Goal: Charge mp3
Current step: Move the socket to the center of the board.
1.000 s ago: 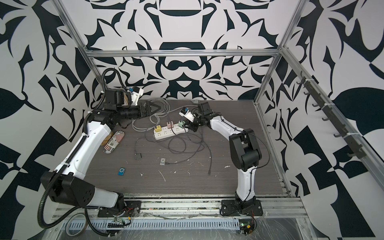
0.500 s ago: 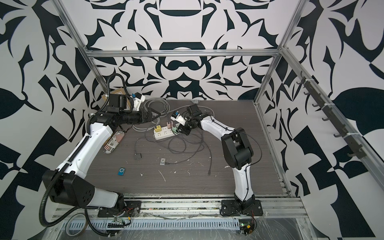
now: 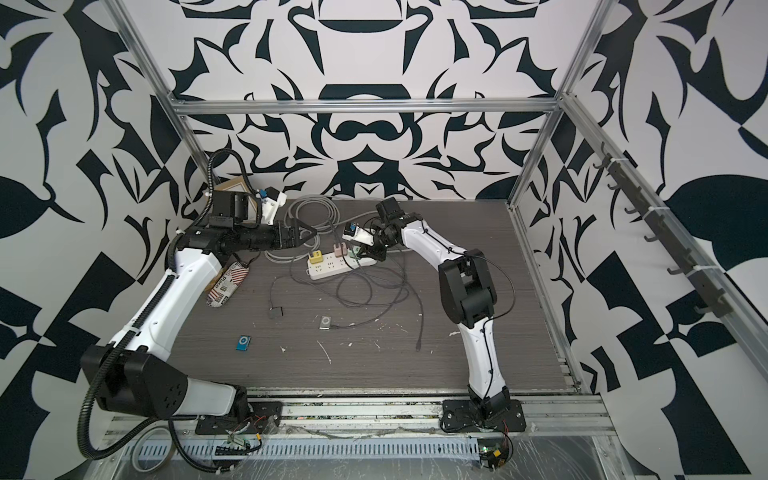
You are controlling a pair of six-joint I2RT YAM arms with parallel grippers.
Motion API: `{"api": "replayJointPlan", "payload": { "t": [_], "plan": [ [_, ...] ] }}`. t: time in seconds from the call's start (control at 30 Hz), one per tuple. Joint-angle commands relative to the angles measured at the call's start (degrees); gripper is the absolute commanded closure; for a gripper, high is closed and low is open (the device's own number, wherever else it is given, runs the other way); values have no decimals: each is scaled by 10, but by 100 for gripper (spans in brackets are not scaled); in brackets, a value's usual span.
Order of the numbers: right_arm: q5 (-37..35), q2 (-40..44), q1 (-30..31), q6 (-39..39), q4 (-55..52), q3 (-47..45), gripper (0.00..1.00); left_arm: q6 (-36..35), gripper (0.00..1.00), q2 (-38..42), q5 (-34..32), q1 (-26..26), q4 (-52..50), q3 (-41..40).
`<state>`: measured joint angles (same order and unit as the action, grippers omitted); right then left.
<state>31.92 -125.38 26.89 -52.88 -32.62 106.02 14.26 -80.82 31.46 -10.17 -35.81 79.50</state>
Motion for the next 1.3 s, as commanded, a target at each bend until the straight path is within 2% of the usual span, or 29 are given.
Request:
{"api": "replayJointPlan", "payload": {
  "t": [0.0,0.23,0.67,0.8,0.87,0.97,1.07,1.13,1.27],
  "plan": [
    [24,-8,-3,-89,-42,48,100,-22,1,15,6,2,-6,-19],
    [45,-50,-13,-120,-64,109,100,-27,1,-5,-5,2,-6,-32],
    [39,-87,-18,-178,-89,132,100,-9,1,-104,7,2,34,7],
    [38,-99,-18,-186,-84,140,100,-4,1,-160,-33,3,6,56],
    [39,-102,-18,-192,-78,142,100,4,12,-205,-47,6,-26,100],
    [42,-106,-18,-204,-72,143,100,32,40,-264,-77,13,-52,153],
    [63,-109,-17,-204,-75,147,100,59,60,-310,-94,19,-48,184],
    [58,-112,-13,-204,-75,146,100,65,68,-346,-97,20,-66,221],
    [65,-101,-8,-188,-85,129,100,61,78,-445,-84,20,-140,323]
  ]
}}
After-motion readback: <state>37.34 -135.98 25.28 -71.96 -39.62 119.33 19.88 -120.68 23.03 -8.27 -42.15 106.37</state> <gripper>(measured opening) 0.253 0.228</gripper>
